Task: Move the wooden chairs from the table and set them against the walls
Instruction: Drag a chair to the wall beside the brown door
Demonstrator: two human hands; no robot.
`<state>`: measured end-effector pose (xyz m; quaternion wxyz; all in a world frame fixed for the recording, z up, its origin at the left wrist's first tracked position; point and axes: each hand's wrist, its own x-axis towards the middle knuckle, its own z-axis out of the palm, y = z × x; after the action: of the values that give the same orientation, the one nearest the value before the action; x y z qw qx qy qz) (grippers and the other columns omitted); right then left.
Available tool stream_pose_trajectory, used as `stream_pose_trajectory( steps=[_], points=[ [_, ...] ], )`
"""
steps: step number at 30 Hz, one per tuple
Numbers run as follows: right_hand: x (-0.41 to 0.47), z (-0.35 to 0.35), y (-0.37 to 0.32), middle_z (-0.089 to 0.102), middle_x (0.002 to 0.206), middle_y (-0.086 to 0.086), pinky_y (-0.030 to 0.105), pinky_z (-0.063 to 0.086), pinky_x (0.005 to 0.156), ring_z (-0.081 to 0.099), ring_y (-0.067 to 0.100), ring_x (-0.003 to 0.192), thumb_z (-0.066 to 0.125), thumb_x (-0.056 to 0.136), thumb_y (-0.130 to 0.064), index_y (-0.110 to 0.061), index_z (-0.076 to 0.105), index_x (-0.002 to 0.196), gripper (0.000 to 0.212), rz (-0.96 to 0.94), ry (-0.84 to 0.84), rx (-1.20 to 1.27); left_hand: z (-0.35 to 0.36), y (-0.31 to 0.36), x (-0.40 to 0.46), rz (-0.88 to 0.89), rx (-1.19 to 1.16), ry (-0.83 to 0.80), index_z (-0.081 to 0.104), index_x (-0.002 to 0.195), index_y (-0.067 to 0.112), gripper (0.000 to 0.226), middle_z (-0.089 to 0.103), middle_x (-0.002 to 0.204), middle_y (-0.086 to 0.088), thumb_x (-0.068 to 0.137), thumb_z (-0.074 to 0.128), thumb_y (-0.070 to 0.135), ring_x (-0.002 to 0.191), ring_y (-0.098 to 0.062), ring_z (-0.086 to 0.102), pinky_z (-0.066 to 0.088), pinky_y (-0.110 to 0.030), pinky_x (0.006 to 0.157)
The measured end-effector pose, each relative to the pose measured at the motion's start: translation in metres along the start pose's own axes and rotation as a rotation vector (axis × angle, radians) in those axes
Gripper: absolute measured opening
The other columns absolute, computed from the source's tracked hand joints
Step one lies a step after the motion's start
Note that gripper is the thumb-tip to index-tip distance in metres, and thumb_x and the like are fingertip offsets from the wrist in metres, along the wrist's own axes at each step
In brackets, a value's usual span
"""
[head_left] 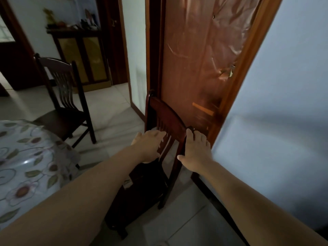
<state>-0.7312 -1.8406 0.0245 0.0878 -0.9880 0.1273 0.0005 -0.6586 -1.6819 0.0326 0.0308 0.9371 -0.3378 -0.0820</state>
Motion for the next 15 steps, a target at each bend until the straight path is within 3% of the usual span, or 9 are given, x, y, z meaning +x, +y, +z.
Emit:
stream_pose_trajectory(
  steps=[10, 15],
  points=[
    [0.159, 0.024, 0.009, 0.021, 0.149, 0.017, 0.045, 0.021, 0.113, 0.019, 0.034, 0.139, 0.066, 0.08, -0.044, -0.013, 0.004, 0.148, 0.097, -0.005, -0.051, 0.06, 0.001, -0.04, 0.161, -0.031, 0.034, -0.042, 0.007, 0.148, 0.022, 0.089, 0.015, 0.156, -0.004, 0.081, 0.066, 0.028, 0.142, -0.023, 0.018, 0.018, -0.048, 0.111],
    [0.203, 0.039, 0.012, 0.022, 0.147, 0.018, 0.044, 0.027, 0.111, 0.024, 0.036, 0.135, 0.064, 0.082, -0.043, -0.01, 0.005, 0.148, 0.095, -0.01, -0.138, 0.07, 0.009, -0.052, 0.219, -0.026, 0.108, -0.053, 0.007, 0.147, 0.023, 0.091, 0.008, 0.157, -0.005, 0.079, 0.066, 0.017, 0.143, -0.024, 0.011, 0.019, -0.049, 0.113]
  ],
)
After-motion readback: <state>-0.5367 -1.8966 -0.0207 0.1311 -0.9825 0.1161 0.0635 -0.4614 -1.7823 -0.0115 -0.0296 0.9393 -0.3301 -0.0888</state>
